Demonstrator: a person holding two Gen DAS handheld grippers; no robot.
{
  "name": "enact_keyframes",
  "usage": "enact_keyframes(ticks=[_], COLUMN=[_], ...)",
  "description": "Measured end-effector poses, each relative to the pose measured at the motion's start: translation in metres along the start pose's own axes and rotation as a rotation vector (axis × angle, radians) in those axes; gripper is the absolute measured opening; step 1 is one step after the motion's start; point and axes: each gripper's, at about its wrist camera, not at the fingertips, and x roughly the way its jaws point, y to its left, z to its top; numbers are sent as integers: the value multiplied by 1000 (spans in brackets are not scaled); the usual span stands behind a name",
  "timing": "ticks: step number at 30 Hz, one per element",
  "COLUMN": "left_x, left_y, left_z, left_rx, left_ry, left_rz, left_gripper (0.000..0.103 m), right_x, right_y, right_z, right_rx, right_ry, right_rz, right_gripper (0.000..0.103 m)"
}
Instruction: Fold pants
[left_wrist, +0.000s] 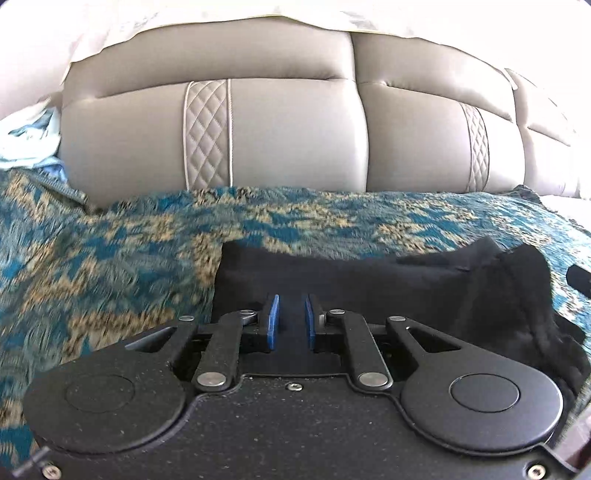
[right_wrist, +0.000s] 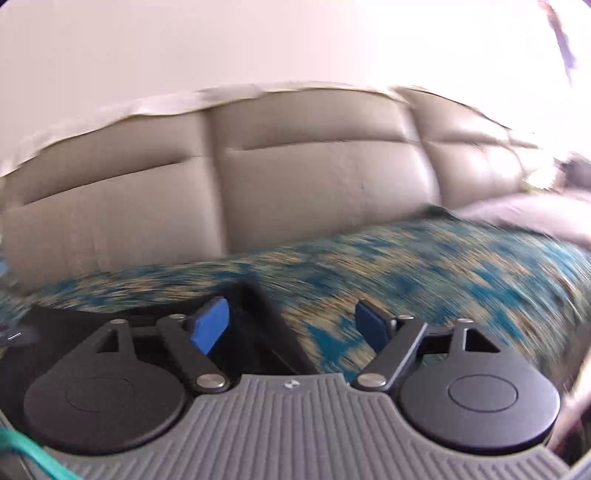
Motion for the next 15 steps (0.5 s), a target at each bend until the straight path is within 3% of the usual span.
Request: enact_keyframes(ticks=[4,8,15], left_x=[26,44,51], left_y=[-4,-4,-4], left_z=[5,1,-1], left_rx=[31,35,46], left_ry=[-2,6,-8], left_rz=[33,56,52], left_gripper=[15,17,17], right_x=[17,37,61], right_y=[21,43,34], right_z=[11,1,-7], right_rx=[-190,-407,-348], right_ry=[26,66,156], right_rz=[153,180,152], right_gripper=[86,66,66])
